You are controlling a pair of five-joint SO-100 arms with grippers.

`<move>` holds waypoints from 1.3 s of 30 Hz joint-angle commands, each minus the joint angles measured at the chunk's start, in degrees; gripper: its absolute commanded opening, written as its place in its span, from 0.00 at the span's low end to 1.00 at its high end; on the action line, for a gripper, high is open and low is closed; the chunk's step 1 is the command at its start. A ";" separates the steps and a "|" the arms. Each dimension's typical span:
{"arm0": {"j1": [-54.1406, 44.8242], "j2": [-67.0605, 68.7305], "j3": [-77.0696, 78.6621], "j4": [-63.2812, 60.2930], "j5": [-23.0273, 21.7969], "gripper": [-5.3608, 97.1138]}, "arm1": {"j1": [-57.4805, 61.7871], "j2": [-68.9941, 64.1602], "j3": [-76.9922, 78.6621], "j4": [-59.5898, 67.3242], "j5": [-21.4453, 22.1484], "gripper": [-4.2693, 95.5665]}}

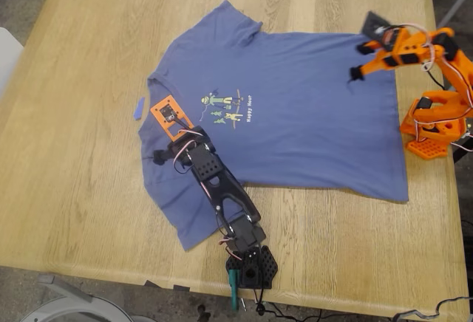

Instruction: Fold a T-shirt

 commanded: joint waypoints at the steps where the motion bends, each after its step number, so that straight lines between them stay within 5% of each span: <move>1: -0.88 -1.49 -2.81 -4.39 -0.53 0.55 | -4.66 -5.45 0.53 -8.88 1.05 0.38; 15: -4.31 -19.42 -5.27 -27.51 0.79 0.57 | -14.24 -32.34 3.69 -48.25 5.01 0.38; 25: -6.77 -35.42 -12.39 -38.85 2.29 0.57 | -16.79 -45.79 -3.43 -60.03 4.31 0.38; 39: -7.12 -60.56 -42.45 -37.00 4.22 0.52 | -21.01 -50.71 -4.04 -62.14 4.75 0.36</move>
